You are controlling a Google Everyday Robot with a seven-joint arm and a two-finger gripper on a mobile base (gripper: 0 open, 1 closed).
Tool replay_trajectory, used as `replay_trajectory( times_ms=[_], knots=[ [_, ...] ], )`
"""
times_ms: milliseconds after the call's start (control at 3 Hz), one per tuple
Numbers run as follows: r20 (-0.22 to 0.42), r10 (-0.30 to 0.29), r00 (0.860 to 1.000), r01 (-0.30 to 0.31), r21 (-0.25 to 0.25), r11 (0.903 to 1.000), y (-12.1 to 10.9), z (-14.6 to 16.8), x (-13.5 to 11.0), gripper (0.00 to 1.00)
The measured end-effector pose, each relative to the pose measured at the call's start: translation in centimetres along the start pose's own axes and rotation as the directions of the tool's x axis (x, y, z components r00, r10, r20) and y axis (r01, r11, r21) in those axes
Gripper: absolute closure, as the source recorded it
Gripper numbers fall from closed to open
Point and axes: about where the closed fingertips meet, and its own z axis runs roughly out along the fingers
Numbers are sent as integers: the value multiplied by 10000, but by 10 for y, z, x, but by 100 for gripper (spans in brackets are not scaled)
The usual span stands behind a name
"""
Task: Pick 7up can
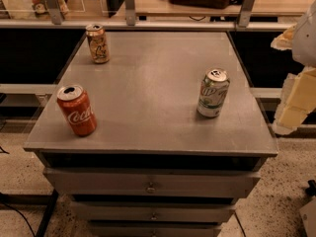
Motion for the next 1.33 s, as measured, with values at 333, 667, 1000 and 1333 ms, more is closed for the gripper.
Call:
replay_trajectory(
  times_ms=[333,667,1000,1333],
  knots=[
    [118,-17,9999,15,160,9999,-6,-1,-5,0],
    [680,175,9975,-184,129,9997,-19,10,-10,0],
    [1408,397,9892,-375,-182,9991,-33,34,-20,0],
    [2057,627,9766,-495,-686,9964,-40,63,-32,0]
  ],
)
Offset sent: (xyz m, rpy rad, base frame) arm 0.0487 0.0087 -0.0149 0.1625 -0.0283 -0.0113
